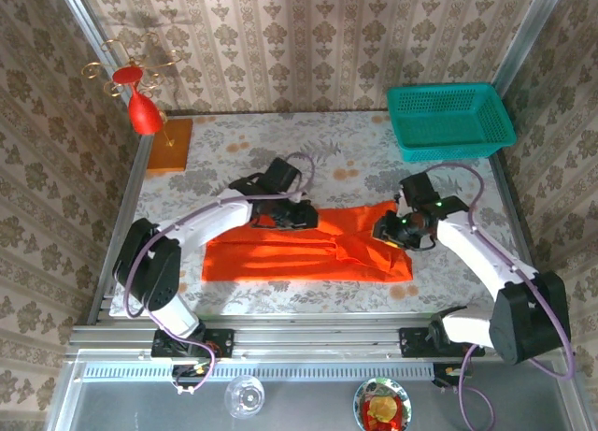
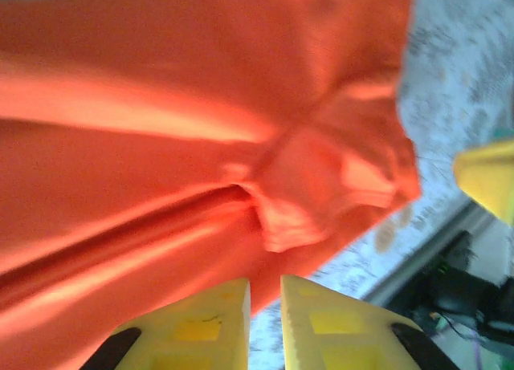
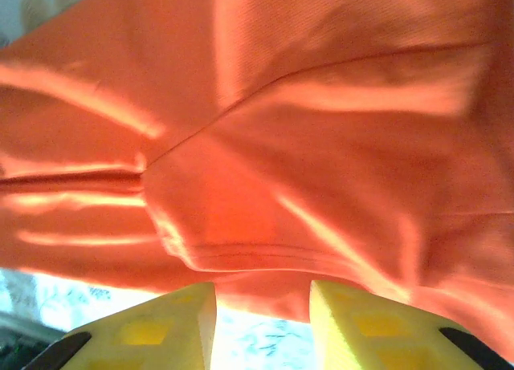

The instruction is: Fold the inside-out t-shirt

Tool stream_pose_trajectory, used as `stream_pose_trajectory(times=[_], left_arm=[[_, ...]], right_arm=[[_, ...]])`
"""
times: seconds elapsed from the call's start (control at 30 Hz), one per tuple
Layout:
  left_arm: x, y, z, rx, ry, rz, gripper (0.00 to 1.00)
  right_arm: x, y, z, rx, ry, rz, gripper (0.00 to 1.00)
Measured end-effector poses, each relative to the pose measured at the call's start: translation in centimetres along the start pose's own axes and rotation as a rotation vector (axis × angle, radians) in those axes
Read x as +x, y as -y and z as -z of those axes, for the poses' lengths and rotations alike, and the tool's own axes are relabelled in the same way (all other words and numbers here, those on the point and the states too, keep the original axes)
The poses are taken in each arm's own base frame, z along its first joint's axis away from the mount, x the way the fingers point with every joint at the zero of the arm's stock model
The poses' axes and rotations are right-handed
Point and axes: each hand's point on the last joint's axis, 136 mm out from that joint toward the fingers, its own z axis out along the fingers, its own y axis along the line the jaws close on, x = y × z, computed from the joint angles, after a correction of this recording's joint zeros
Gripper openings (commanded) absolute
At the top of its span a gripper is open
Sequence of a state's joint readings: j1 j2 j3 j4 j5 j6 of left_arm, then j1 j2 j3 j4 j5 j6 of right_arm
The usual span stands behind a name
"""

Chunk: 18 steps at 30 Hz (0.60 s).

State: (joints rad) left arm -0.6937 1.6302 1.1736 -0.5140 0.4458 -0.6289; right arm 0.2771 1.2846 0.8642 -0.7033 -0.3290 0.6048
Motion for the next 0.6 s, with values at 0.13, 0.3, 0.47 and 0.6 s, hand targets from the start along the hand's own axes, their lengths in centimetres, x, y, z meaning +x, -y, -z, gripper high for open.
stream_pose_trajectory(times=[0.13,0.3,0.47,0.6], left_arm=[[0.0,-8.2,1.3,-0.152,-0.009,0.11,0.1],[0.4,-15.6,3.0,-0.253,-0.011,0.226,0.06],[2.2,-19.8,2.6,-0.286,-0.051,0.299,0.06],[2.6,-20.6,2.5,-0.236,-0.043,0.33,0.06]], right_arm=[[1.3,-2.8,-2.5,-0.032,-0.079,0.038,0.36],[1.7,-5.1,-5.7,-0.089,-0.147,0.032,0.36],[1.6,-4.5,-9.0,-0.075,-0.192,-0.003,0.37],[1.6,-3.5,-10.7,-0.021,-0.222,-0.026,0.37]])
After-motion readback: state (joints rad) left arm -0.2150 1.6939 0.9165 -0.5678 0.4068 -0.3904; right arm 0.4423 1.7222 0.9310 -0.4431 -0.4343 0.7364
